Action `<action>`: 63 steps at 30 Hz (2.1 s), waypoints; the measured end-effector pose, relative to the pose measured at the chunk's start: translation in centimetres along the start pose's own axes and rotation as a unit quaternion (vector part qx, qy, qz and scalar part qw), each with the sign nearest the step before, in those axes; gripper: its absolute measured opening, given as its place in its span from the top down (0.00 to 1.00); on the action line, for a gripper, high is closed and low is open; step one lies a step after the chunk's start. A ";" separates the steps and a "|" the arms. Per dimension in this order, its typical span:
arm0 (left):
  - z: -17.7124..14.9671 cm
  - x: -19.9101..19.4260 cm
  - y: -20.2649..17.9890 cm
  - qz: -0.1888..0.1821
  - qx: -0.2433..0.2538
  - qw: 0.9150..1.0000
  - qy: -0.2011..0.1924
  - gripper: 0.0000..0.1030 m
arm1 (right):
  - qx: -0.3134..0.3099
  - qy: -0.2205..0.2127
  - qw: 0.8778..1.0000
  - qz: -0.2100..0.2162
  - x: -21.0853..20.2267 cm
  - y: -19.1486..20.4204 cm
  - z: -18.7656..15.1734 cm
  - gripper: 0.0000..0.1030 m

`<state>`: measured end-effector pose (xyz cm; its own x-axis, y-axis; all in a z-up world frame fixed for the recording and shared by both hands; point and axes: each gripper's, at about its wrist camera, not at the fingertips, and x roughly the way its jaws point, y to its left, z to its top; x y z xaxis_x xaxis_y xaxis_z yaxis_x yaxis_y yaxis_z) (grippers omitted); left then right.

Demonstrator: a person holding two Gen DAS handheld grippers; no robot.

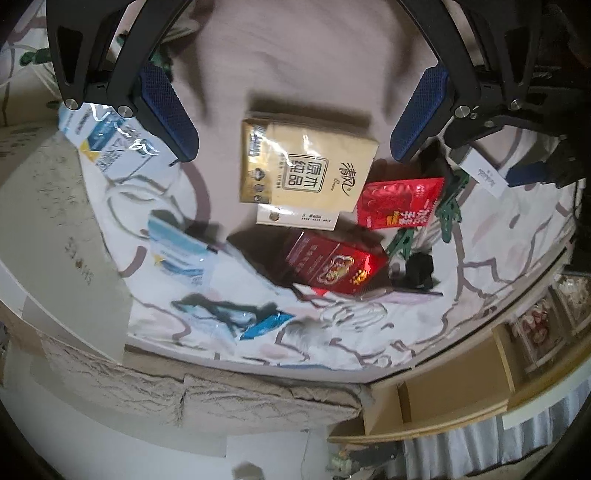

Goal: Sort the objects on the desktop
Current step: 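Close the left gripper on the white Matchsticks box while the right tool aligns over the tissue pack, then close the right gripper on the yellow tissue pack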

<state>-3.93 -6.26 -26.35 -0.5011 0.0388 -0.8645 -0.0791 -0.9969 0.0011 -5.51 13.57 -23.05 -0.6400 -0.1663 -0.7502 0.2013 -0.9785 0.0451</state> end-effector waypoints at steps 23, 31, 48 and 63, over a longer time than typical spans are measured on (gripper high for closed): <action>0.0 -0.9 -0.1 0.000 0.002 1.000 -0.024 0.27 | 0.033 0.048 0.998 -0.011 2.4 -0.9 -0.5 0.00; -0.1 -1.2 -0.2 0.005 0.006 1.000 -0.030 0.35 | 0.025 0.048 0.998 -0.020 2.7 -0.7 -0.7 0.00; -0.1 -1.9 -0.4 0.008 0.009 0.999 -0.044 0.36 | 0.031 0.029 0.999 -0.012 2.1 -0.9 -0.5 0.00; 0.1 -2.3 -0.6 0.007 0.008 0.999 -0.052 0.36 | 0.007 0.016 1.000 0.004 1.4 -0.1 -0.2 0.27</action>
<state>-2.79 -5.74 -24.34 -0.5885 0.0328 -0.8078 -0.0853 -0.9961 0.0216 -6.29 13.46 -24.30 -0.6140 -0.1698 -0.7708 0.1961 -0.9788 0.0594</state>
